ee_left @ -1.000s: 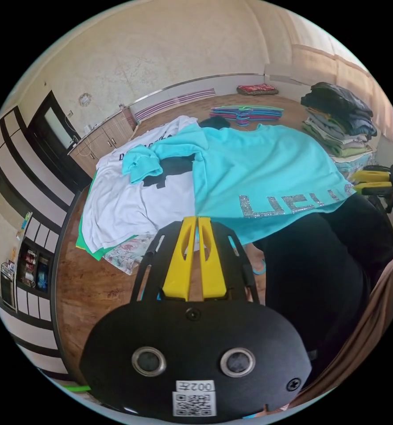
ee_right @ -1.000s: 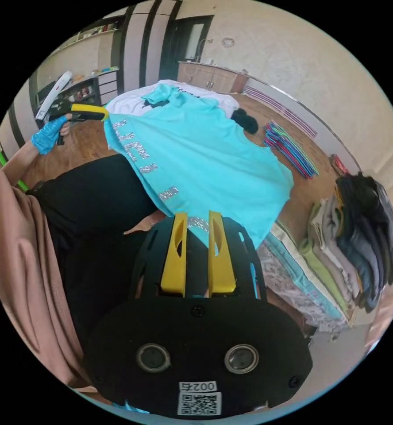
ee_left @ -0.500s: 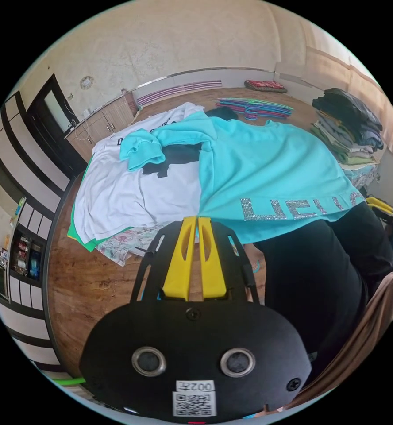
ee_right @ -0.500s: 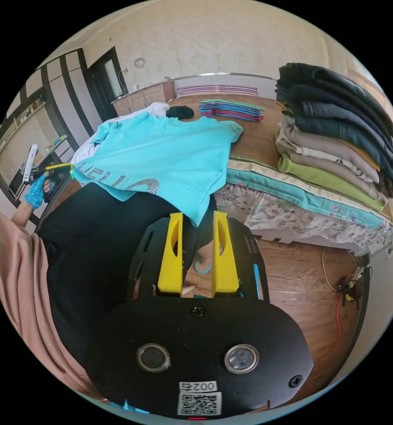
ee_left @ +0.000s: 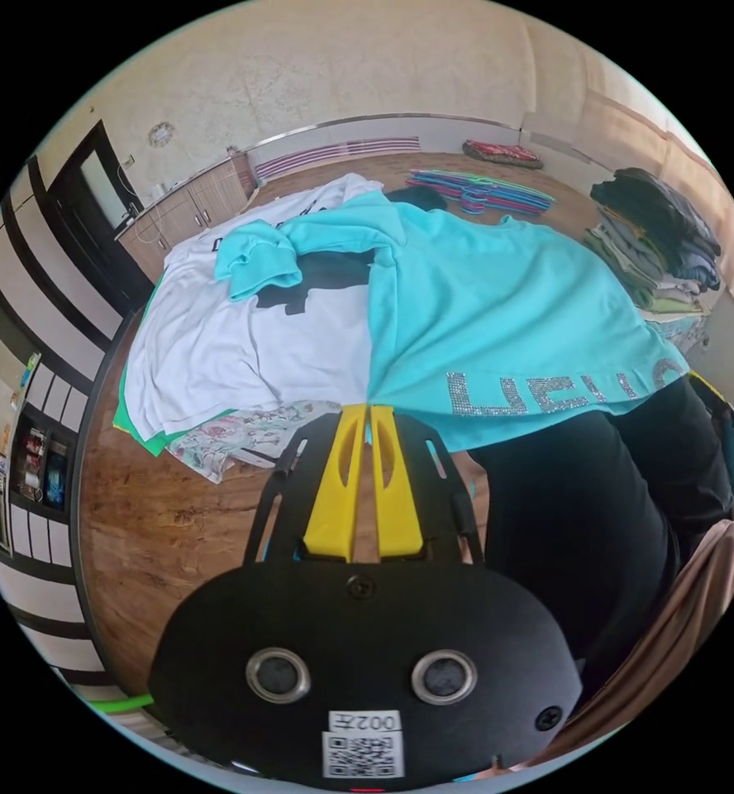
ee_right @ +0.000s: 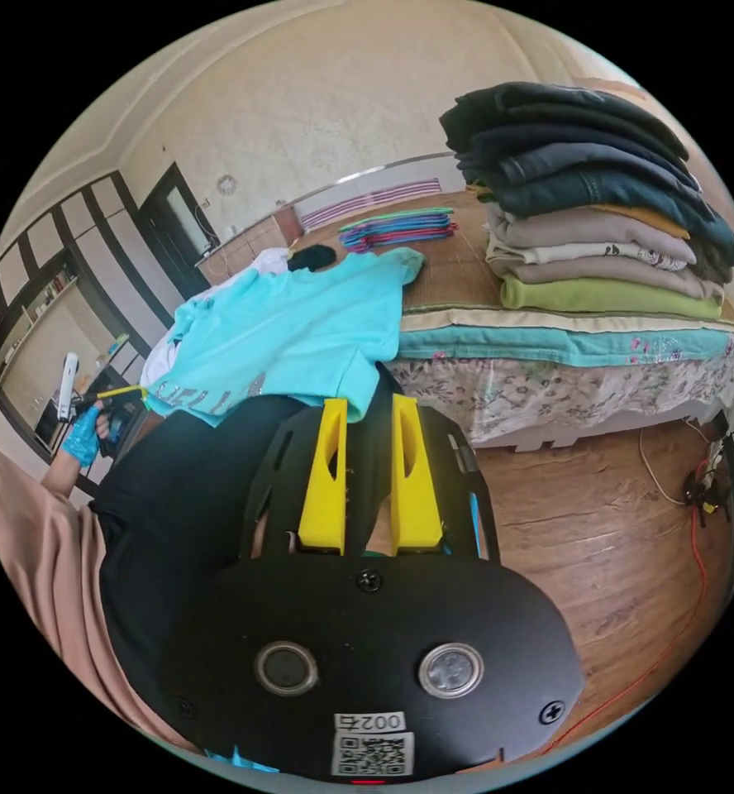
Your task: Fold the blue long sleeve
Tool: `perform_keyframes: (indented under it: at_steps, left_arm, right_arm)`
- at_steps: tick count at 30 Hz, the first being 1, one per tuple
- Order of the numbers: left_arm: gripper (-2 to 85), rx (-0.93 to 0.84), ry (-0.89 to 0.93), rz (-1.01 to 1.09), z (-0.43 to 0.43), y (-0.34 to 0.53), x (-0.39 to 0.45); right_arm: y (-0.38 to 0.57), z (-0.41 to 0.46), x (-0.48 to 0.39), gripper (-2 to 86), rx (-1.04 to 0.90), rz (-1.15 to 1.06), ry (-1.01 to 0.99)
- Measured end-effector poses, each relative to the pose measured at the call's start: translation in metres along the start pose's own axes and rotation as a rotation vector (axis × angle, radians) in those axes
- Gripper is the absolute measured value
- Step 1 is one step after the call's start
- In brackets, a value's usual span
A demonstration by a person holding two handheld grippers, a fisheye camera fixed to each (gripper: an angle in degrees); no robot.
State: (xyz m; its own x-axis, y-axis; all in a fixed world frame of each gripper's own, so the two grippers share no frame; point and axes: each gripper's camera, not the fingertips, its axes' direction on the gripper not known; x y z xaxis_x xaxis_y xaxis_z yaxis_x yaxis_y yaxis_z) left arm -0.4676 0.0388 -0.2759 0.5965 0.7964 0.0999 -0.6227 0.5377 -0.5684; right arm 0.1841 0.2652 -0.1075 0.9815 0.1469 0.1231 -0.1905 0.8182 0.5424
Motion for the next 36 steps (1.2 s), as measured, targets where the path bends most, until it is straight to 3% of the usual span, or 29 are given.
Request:
perform_keyframes:
  at_steps: [6,9,16,24,36]
  left_arm:
    - [-1.0,-0.009,0.052,-0.02,0.018,0.005,-0.009]
    - [-0.6,-0.002,0.088,-0.064,0.032,0.014,-0.016]
    - [4.8,-0.023,0.061,-0.095,0.062,0.037,-0.019]
    - [8.3,-0.007,0.156,-0.149,0.087,0.042,-0.015]
    - [-0.6,0.015,0.15,-0.266,0.09,0.048,-0.037]
  right_arm:
    - [-0.016,-0.011,0.003,6.4,0.025,-0.005,-0.042]
    - [-0.022,-0.014,0.0,2.3,-0.018,-0.019,0.056]
    - [-0.034,-0.069,-0.022,-0.6,0.126,-0.117,0.299]
    - [-0.036,-0.088,-0.017,-0.8,0.071,-0.085,0.323]
    - [-0.046,-0.106,-0.022,-0.9,0.083,-0.06,0.304]
